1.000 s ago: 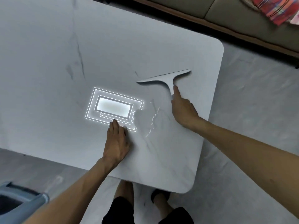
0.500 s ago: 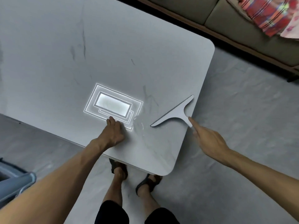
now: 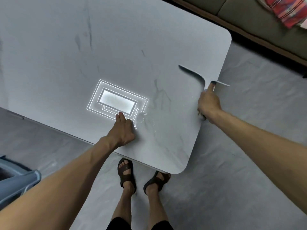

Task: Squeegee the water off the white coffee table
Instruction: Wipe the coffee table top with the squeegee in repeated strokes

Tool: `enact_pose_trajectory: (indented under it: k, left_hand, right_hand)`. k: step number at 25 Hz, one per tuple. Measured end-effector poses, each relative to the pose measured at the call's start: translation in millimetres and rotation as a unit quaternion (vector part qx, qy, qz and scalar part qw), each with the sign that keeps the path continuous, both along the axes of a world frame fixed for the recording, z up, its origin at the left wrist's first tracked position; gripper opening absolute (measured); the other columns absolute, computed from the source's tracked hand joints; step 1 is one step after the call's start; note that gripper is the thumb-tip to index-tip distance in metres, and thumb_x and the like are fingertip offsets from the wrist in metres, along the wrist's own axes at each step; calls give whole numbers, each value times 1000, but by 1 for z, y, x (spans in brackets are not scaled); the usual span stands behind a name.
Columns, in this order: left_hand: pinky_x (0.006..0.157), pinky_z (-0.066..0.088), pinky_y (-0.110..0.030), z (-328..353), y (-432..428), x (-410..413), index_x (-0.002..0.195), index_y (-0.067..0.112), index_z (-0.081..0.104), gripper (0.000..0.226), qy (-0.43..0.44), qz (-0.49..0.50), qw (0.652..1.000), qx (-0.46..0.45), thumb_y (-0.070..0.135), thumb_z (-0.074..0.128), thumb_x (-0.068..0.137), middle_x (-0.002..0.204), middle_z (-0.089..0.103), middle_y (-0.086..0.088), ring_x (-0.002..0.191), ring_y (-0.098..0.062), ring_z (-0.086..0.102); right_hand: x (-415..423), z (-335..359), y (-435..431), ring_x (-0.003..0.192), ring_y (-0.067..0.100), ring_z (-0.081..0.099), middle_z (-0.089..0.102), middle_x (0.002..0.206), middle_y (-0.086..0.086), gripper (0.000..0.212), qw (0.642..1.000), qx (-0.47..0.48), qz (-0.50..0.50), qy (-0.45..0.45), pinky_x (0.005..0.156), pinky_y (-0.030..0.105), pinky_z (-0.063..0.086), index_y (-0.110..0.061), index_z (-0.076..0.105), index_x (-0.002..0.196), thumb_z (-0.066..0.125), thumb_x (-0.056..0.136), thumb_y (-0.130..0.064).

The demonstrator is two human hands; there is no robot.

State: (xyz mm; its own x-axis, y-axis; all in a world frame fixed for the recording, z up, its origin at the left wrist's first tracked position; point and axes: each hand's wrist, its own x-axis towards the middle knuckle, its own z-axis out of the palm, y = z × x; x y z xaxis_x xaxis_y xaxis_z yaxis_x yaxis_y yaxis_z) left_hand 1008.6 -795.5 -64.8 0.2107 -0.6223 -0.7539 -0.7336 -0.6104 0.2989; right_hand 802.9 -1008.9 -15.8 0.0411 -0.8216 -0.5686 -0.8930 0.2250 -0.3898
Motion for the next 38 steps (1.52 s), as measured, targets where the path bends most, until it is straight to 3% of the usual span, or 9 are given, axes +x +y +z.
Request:
enact_pose_trajectory:
  k: [4,7,9,11,13,16,21,30,38]
  left_hand:
    - [116,19,-47,1,0,0,119,-10,43,44,7,-18,1000,14,13,44,81,149,4,-43,144,-48,-4]
    - [114,25,-48,1,3,6,122,-9,42,42,26,13,1000,1,8,49,85,153,8,-35,144,-45,9]
    - [97,42,-45,3,11,13,105,1,44,22,43,61,996,-40,13,47,87,143,34,-33,132,-46,36]
    - [67,42,-37,10,25,23,91,11,41,7,31,128,986,-103,17,46,90,100,62,-19,91,-40,56]
    - [61,38,-36,18,42,38,87,13,43,10,-3,228,962,-151,22,47,91,78,61,-10,71,-31,53]
    - [70,45,-37,24,73,63,88,15,44,13,-60,348,914,-199,23,54,89,86,64,-4,77,-27,57]
    - [73,41,-38,12,110,86,95,6,52,15,-168,295,922,-183,4,51,80,99,56,-14,87,-33,54]
    - [64,32,-31,-6,88,37,83,3,50,14,-73,86,974,-198,-6,53,73,94,42,-9,75,-26,44]
    - [62,39,-32,6,85,34,91,16,45,9,-94,267,943,-175,11,50,86,84,56,-1,76,-25,55]
  right_hand:
    - [-7,11,82,82,22,47,45,96,12,60,989,8,136,58,74,31,34,-8,9,150,35,97,-3]
    - [-12,27,120,72,19,51,48,97,5,58,995,74,65,19,63,25,39,-21,7,154,30,101,-12]
    - [-9,34,129,69,11,50,48,97,0,67,995,60,83,15,57,23,38,-26,-4,154,34,101,-11]
    - [-2,37,133,74,20,55,50,91,-1,69,983,-1,181,19,63,29,42,-24,-9,152,36,101,-14]
    - [14,35,131,75,24,55,52,91,1,62,964,-24,265,1,64,32,42,-26,-1,152,35,102,-21]
    - [47,17,136,84,27,58,58,106,3,52,913,-25,406,-21,68,34,44,-32,16,150,34,102,-21]
    - [77,-15,173,84,27,58,56,100,2,56,832,14,554,-25,76,39,50,-37,18,150,36,101,-15]
    - [-13,-8,126,89,26,61,58,104,-1,54,847,-34,525,85,73,37,49,-43,21,145,34,99,-17]
    - [-48,26,111,86,21,62,62,104,-5,44,875,-59,472,92,71,36,51,-45,25,146,22,102,-39]
